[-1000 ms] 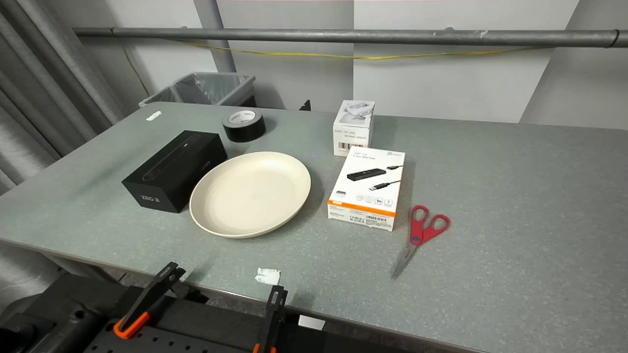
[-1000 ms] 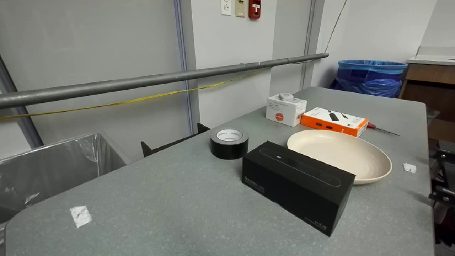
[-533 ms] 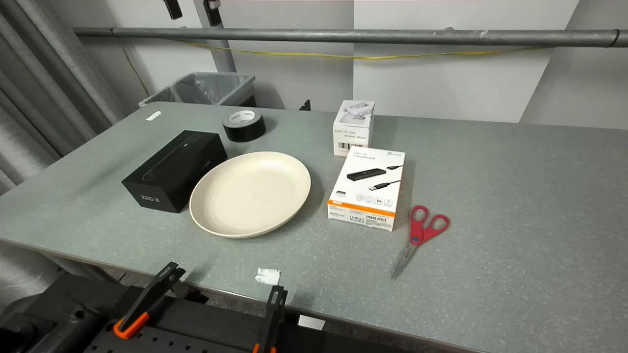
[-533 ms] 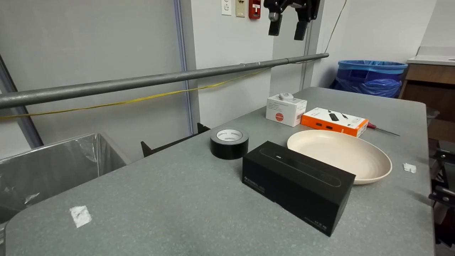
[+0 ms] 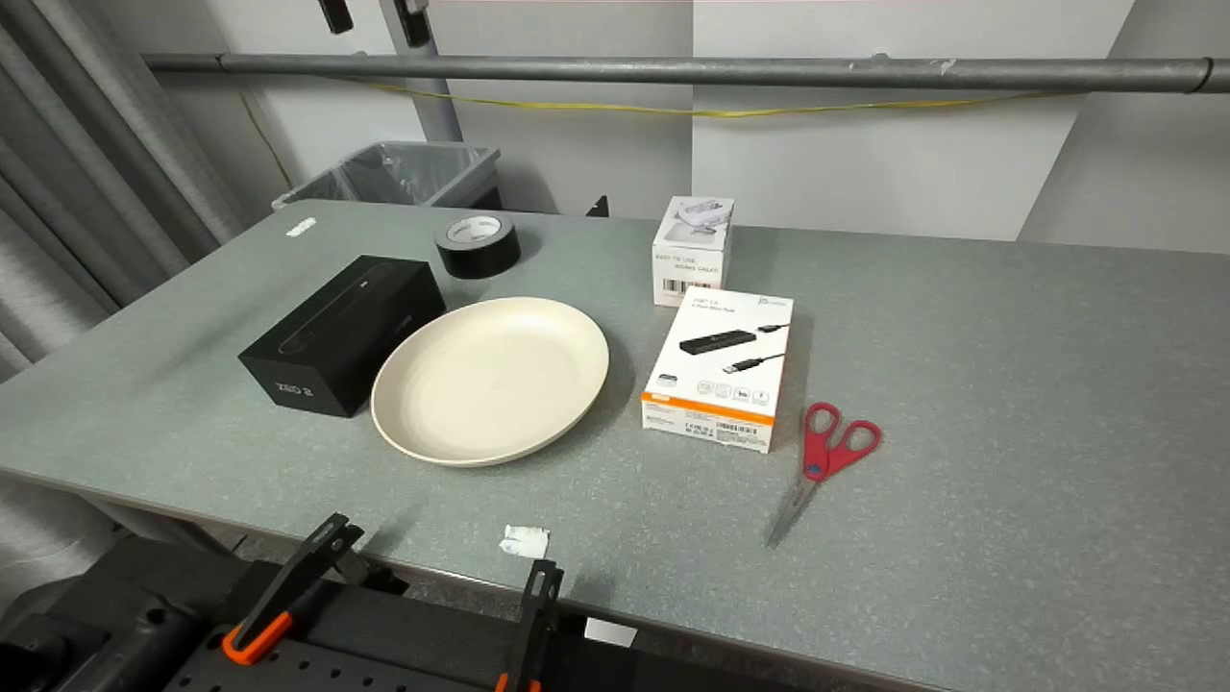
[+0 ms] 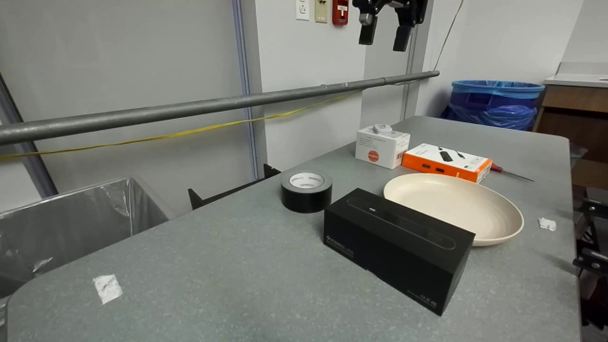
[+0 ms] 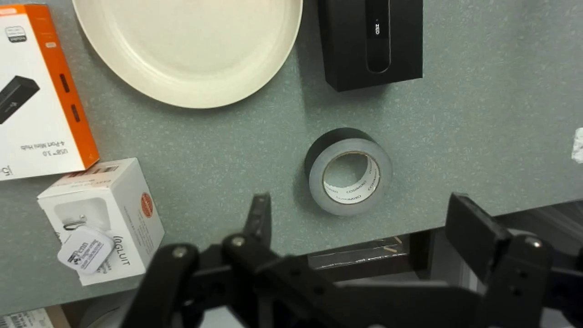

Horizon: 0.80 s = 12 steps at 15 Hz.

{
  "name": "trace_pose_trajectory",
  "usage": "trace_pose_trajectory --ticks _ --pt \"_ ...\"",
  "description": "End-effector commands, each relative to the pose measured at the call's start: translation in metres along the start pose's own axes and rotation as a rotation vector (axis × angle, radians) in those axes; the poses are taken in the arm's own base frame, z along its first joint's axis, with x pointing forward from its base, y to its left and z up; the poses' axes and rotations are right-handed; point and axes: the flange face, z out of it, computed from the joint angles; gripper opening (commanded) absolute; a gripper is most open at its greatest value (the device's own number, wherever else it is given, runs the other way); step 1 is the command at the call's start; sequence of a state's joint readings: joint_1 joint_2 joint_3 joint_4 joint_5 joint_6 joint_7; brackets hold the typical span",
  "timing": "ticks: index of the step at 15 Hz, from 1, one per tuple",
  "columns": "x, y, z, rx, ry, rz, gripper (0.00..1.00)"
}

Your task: Put the masking tape on the plate

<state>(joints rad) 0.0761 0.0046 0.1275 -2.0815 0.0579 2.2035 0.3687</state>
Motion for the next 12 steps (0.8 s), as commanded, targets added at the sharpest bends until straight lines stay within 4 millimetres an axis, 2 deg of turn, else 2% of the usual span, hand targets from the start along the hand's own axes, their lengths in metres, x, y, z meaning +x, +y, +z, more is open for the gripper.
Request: trace_pose_trajectory --ticks 1,9,12 --pt "0.016 -0.008 0.022 0.008 -0.003 0.014 1.00" --pt "0.075 -0.019 0.150 -0.026 0.006 0.062 1.00" --pt "0.091 -0.023 0.190 -0.046 -0.003 0.065 1.00"
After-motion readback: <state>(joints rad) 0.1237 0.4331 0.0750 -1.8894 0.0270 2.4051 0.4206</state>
